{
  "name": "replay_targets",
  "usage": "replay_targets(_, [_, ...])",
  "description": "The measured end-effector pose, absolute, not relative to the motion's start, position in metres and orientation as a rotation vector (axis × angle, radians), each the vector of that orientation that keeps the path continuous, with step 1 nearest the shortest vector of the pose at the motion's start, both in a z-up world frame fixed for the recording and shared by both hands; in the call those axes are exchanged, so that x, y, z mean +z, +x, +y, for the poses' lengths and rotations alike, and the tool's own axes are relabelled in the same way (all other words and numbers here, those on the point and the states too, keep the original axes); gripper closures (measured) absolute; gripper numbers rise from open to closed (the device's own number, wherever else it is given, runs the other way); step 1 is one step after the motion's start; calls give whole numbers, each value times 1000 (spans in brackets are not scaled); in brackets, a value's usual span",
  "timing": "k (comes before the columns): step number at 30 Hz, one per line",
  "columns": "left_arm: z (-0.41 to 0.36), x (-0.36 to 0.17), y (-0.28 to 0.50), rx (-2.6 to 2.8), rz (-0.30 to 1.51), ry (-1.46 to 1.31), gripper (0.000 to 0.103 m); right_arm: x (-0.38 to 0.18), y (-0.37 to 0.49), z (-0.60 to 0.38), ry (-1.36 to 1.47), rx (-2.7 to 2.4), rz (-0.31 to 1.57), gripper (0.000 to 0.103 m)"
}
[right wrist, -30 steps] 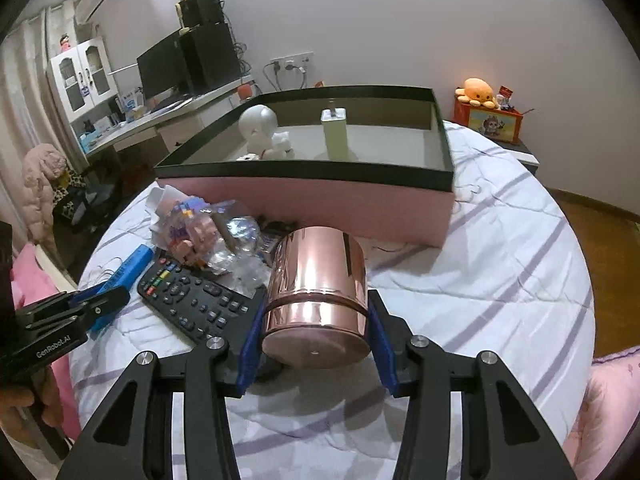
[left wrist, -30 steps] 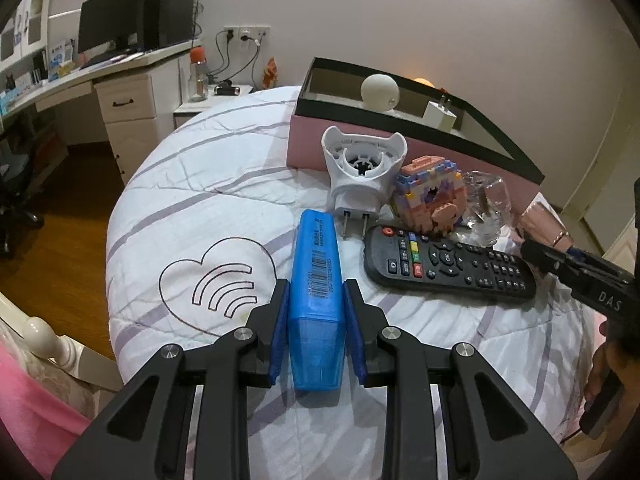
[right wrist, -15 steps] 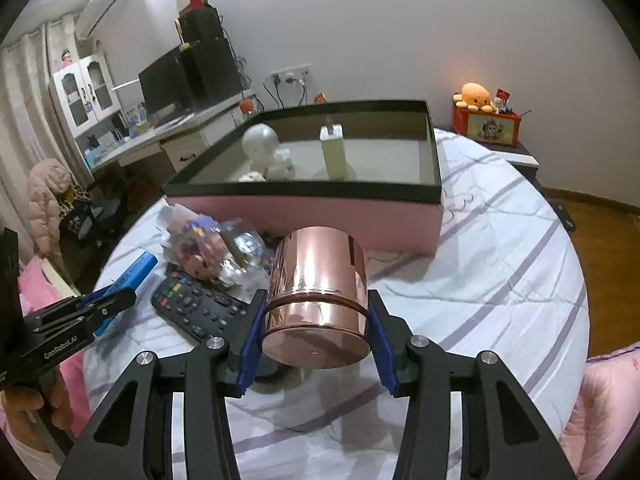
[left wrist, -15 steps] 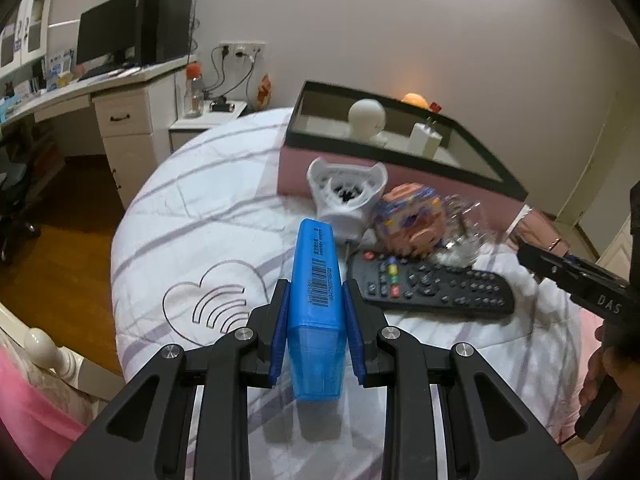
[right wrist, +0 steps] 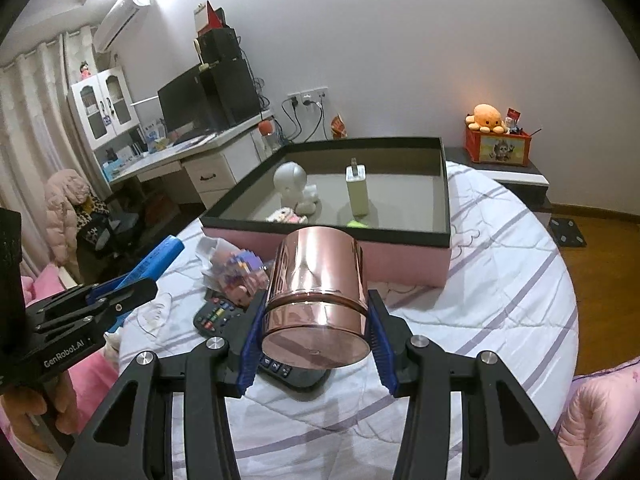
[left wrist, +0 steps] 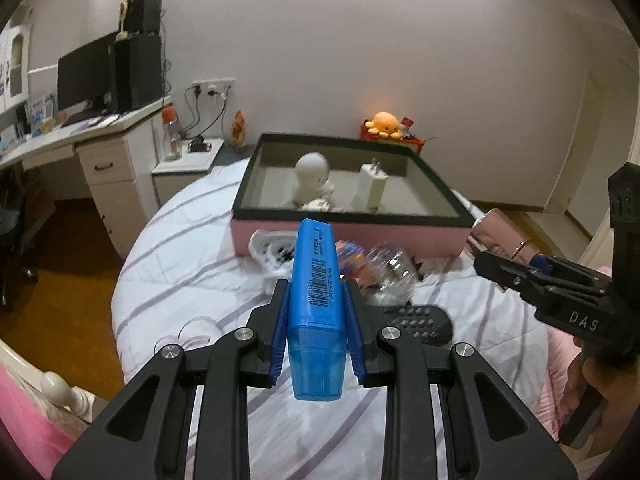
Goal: Organize rigid objects
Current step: 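Lower the blue case into the box with the left gripper while the right gripper drops the copper cup in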
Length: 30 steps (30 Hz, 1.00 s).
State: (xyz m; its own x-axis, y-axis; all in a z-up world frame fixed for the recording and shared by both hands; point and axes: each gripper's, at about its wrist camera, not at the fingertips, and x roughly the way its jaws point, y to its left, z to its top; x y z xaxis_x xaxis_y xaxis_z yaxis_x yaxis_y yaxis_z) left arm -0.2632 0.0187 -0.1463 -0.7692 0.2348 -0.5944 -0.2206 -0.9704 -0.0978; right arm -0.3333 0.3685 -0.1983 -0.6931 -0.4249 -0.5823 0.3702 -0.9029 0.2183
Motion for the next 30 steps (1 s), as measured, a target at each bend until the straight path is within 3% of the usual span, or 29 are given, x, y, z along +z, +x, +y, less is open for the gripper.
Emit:
replay_targets(16, [65, -86, -289, 2732, 112, -741, 77, -157, -354, 378, 788, -2588, -80, 55])
replay_targets(30, [99, -86, -412, 2642, 197, -864, 77, -164, -465, 364, 893, -2579, 5, 55])
